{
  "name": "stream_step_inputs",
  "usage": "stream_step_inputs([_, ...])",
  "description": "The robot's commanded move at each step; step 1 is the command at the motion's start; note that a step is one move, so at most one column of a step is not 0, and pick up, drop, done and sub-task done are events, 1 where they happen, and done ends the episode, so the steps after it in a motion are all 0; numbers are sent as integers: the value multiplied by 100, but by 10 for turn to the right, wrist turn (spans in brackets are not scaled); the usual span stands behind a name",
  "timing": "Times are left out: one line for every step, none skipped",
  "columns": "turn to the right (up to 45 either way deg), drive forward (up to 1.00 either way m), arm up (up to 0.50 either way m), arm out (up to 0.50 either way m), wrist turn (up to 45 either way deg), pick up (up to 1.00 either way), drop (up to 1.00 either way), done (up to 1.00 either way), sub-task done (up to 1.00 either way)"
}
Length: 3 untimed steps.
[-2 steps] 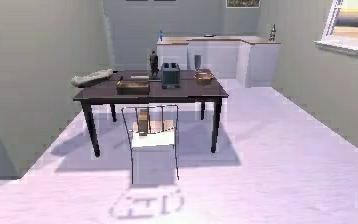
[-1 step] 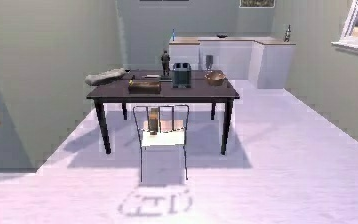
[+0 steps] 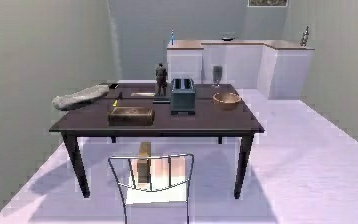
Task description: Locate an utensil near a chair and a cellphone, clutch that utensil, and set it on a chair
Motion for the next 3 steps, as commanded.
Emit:
stream_step_inputs([-450, 0, 0, 0, 0, 0, 0, 0, 0])
stream_step_inputs([-30, 0, 0, 0, 0, 0, 0, 0, 0])
stream_step_inputs([0, 70, 0, 0, 0, 0, 0, 0, 0])
